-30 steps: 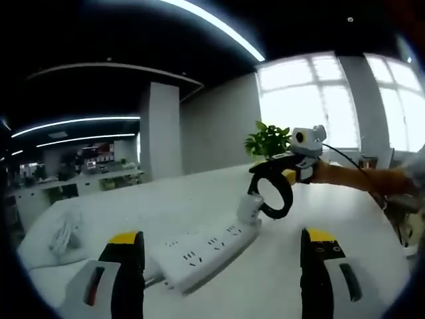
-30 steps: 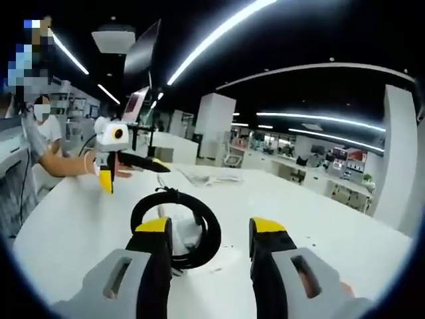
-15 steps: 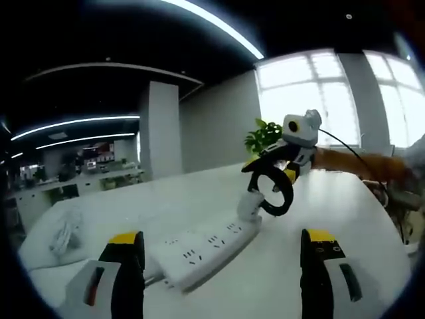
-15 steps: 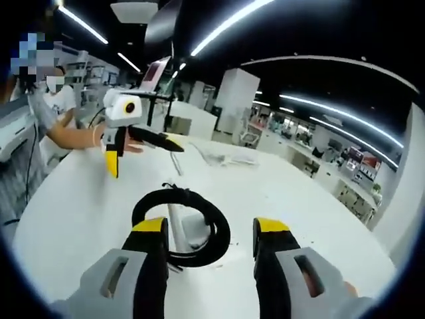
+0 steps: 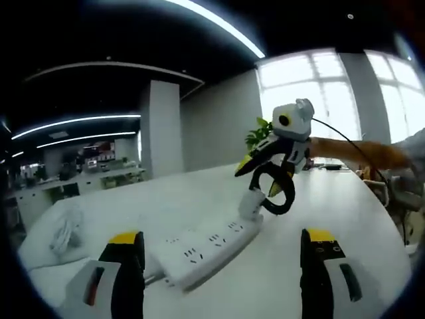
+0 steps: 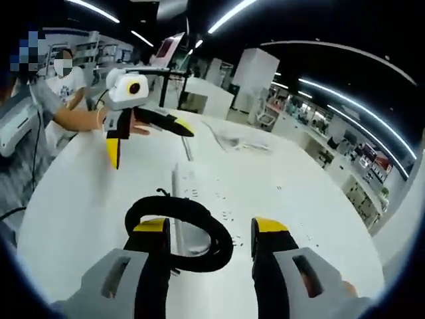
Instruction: Straighten the power strip on the desk, plug the charger into it
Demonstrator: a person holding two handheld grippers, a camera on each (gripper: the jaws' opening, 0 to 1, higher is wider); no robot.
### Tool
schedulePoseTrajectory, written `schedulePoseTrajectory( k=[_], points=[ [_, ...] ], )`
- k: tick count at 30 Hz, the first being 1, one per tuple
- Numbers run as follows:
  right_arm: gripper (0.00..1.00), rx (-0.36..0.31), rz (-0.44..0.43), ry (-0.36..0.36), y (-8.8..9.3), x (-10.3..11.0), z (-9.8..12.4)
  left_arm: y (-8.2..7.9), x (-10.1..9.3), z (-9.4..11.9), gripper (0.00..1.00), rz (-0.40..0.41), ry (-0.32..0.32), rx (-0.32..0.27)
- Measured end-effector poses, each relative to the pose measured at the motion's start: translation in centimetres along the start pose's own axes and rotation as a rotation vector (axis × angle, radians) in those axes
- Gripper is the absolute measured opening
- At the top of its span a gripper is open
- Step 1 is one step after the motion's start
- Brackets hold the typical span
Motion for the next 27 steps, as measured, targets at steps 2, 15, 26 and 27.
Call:
schedulePoseTrajectory(
  k=[2, 15, 26, 27],
  points=[
    [0.48, 0.027, 0.018, -0.009, -0.2, 0.1, -0.2, 0.0, 0.0, 0.0, 0.99, -0.001, -0.001, 0.000],
    [0.42, 0.157, 0.095, -0.051, -1.3, 0.3, -1.4, -0.2, -0.1, 0.0, 0.99, -0.002, 0.005, -0.008],
    [0.35, 0.299, 0.167, -0.064, -1.7, 0.6, -2.2, 0.3, 0.1, -0.3, 0.99, 0.008, 0.003, 0.048],
    [0.35, 0.313, 0.172, -0.064, -1.7, 0.6, -2.2, 0.4, 0.1, -0.4, 0.99, 0.014, 0.006, 0.061]
  ],
)
Point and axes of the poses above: the point that each gripper's makers call its tool centre point, and the gripper's own axes: z roughly backward along the fingers, x roughly to its left, y roughly out of its underside, the point moved 9 cm from there along z, roughly backward along the fingers, and after that the axes turned 13 degrees about x, right-handed, at the moved point
